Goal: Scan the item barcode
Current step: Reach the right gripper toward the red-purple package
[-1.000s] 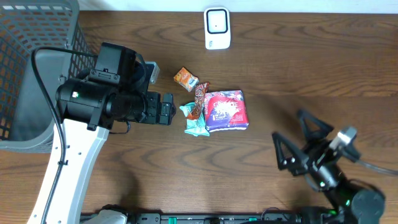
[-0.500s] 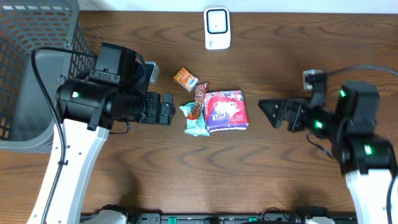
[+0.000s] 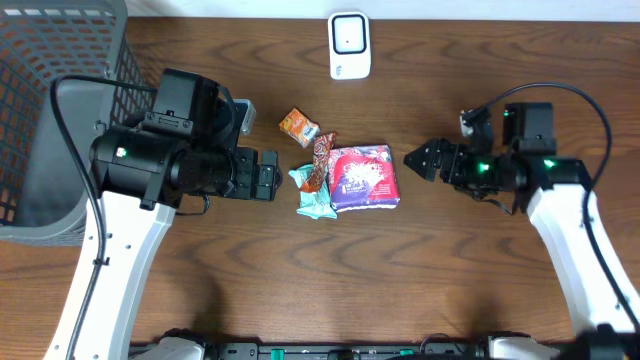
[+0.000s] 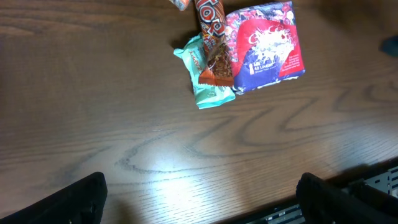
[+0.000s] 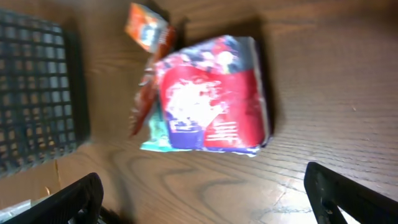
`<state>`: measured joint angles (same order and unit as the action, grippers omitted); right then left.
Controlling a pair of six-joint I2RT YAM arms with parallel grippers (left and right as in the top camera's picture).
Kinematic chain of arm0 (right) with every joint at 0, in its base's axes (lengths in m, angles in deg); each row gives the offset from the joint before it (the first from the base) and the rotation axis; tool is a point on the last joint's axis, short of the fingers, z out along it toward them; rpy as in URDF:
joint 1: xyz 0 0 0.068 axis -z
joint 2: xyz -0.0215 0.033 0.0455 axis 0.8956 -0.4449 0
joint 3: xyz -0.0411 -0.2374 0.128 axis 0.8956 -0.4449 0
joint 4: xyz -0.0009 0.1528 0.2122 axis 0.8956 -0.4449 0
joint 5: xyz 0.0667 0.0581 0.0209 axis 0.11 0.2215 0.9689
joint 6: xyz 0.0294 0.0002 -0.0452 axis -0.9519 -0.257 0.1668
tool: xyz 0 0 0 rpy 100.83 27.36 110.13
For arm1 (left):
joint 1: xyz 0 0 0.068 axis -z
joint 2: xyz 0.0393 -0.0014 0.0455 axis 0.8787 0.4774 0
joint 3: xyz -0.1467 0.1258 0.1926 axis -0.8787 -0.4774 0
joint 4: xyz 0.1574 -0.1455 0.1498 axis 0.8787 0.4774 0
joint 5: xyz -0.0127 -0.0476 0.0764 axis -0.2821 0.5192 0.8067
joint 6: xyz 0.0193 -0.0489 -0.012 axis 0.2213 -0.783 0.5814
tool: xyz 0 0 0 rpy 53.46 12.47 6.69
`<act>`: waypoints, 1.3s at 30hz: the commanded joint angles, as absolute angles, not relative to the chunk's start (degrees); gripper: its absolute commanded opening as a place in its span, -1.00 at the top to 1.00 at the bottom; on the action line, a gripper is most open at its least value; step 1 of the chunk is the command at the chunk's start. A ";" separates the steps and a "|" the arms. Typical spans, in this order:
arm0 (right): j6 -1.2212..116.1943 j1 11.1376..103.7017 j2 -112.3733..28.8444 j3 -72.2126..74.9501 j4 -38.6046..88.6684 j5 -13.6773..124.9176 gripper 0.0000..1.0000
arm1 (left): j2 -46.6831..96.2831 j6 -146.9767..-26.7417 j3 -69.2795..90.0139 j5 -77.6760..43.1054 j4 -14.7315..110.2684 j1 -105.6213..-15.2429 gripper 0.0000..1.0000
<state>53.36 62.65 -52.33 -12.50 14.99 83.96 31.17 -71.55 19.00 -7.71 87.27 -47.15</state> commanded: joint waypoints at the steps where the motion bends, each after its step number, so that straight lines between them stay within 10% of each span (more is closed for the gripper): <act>1: 53.51 62.68 -56.81 -11.41 14.84 83.48 -0.98 | 31.39 -70.76 18.72 -7.54 87.52 -47.04 -0.96; 39: 61.16 52.84 -82.67 -11.41 26.64 85.62 0.18 | 31.39 -70.76 18.72 -7.54 87.52 -47.04 -0.96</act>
<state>60.55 55.11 -81.03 -11.49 26.22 87.72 31.17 -71.55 19.00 -7.71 87.27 -47.15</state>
